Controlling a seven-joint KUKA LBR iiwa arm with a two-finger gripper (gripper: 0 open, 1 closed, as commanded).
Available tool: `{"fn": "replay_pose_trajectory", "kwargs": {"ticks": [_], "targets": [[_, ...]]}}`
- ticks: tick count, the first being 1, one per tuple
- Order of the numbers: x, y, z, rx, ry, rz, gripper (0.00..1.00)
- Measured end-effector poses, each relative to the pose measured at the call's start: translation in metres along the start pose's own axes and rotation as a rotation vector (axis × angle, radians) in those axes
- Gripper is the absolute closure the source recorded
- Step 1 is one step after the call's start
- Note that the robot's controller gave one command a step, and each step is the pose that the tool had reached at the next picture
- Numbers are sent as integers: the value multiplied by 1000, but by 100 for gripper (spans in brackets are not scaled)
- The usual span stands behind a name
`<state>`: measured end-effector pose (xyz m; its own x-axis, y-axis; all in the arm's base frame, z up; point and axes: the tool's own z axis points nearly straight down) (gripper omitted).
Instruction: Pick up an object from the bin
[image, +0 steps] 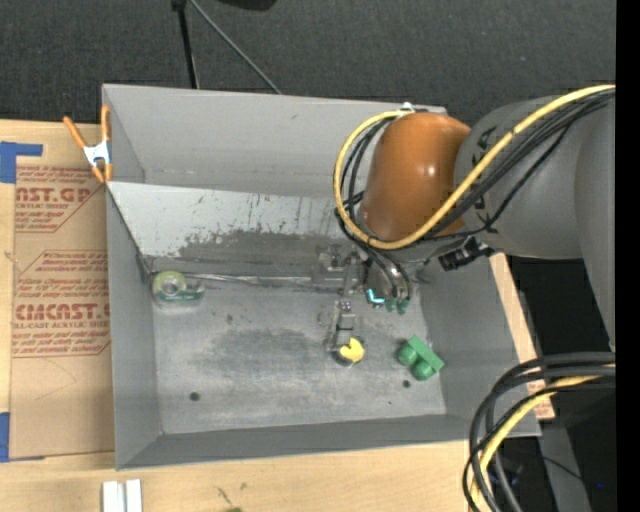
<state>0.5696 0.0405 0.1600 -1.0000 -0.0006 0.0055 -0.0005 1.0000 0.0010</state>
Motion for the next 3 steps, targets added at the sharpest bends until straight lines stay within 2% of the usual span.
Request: {"fn": "replay_pose_trajectory", "kwargs": {"ticks": [1,2,3], "targets": [[40,-132,69,4,-1,-21,0],[59,-180,92,1,-3,29,0],[57,-177,91,0,-5,25,100]]}}
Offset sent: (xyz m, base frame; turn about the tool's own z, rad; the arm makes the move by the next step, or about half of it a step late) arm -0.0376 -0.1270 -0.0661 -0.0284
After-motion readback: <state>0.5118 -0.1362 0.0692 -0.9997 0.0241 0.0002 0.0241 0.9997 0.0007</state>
